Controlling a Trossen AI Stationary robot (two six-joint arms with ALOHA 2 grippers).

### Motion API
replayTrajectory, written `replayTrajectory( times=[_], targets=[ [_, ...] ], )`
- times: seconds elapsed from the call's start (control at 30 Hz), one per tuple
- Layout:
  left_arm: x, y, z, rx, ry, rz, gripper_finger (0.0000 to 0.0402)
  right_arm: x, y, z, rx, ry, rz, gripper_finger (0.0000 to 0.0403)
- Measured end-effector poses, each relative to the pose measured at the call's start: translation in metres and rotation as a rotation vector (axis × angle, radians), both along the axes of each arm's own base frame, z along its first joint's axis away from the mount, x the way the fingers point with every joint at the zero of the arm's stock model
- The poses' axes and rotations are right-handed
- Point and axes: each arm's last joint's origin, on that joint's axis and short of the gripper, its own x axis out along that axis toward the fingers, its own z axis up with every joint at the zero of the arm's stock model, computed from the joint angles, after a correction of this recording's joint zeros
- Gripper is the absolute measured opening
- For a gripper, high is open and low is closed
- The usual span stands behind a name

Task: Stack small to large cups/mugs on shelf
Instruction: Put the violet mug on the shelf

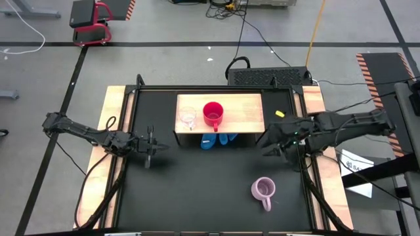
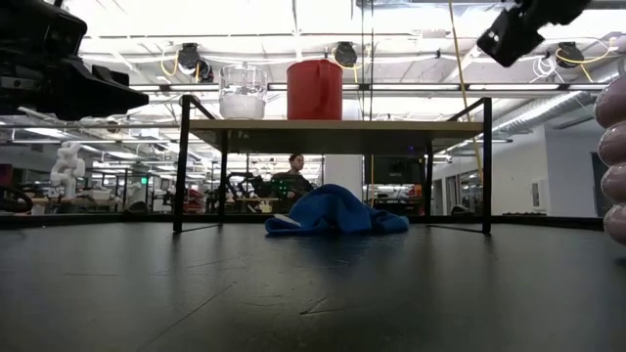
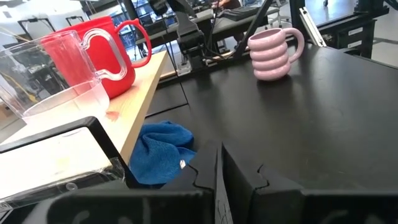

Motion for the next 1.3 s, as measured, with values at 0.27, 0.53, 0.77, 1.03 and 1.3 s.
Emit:
replayTrajectory(
  times=[0.27, 0.53, 0.77, 1.03, 1.3],
  targets=[
    [0.000, 0.000, 0.000, 0.016, 0.002, -0.002, 0.0005, 0.013, 0.018, -0.015, 0.035, 0.139, 0.066, 0.0179],
    [0.000, 0.000, 0.000, 0.011, 0.002, -0.001, 0.0022, 0.019, 0.040, -0.019, 0.088, 0.159, 0.135, 0.0177],
    [0.000, 0.000, 0.000, 0.001, 0.002, 0.000, 0.0032, 0.029, 0.053, -0.035, 0.089, 0.274, 0.126, 0.0176],
    [0.000, 0.000, 0.000, -0.014, 0.003, 0.002, 0.0032, 0.044, 0.065, -0.060, 0.062, 0.404, 0.125, 0.0176],
    [0.000, 0.000, 0.000, -0.015, 0.003, 0.002, 0.0031, 0.048, 0.075, -0.070, 0.065, 0.453, 0.119, 0.0176]
  ],
)
